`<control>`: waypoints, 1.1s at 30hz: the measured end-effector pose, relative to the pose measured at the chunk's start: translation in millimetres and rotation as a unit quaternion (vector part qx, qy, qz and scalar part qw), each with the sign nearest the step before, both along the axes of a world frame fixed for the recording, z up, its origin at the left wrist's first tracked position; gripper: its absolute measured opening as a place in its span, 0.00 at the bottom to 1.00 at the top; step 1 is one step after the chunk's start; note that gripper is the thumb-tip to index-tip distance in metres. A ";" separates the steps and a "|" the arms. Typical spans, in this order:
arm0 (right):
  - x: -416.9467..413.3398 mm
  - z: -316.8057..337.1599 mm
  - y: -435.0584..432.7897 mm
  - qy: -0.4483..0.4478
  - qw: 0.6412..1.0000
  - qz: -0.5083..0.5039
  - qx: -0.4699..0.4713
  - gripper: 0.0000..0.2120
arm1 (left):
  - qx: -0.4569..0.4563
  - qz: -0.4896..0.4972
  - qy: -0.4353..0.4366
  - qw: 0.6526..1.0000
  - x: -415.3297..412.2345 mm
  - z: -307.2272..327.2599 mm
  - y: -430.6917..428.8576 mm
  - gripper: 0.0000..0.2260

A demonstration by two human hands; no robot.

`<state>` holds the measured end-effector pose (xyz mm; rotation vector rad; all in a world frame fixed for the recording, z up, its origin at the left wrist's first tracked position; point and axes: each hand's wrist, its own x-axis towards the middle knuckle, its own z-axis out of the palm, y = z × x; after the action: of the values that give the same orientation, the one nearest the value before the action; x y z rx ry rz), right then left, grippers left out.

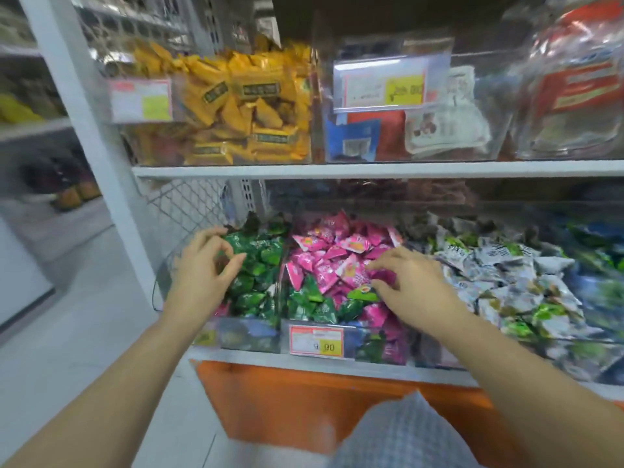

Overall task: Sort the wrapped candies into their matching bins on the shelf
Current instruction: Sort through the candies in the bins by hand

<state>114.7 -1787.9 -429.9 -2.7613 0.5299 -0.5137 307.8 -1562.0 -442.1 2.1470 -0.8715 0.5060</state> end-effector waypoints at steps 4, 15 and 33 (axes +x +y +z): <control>0.5 -1.4 -3.3 -0.001 1.000 0.006 0.010 0.12 | 0.033 -0.015 -0.045 0.998 4.5 0.0 -13.4 0.06; -13.1 2.0 -15.6 -0.008 0.998 0.057 0.040 0.11 | 0.394 -0.002 0.041 0.918 21.4 3.2 -48.9 0.24; -170.4 25.9 -144.8 -0.024 0.995 -0.092 0.042 0.10 | 0.091 -0.250 0.031 0.963 -182.8 47.6 -223.6 0.10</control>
<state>-55.7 -1932.7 -404.0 -2.6281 0.7812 -0.5849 125.0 -1785.6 -394.6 1.9820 -1.4131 0.1021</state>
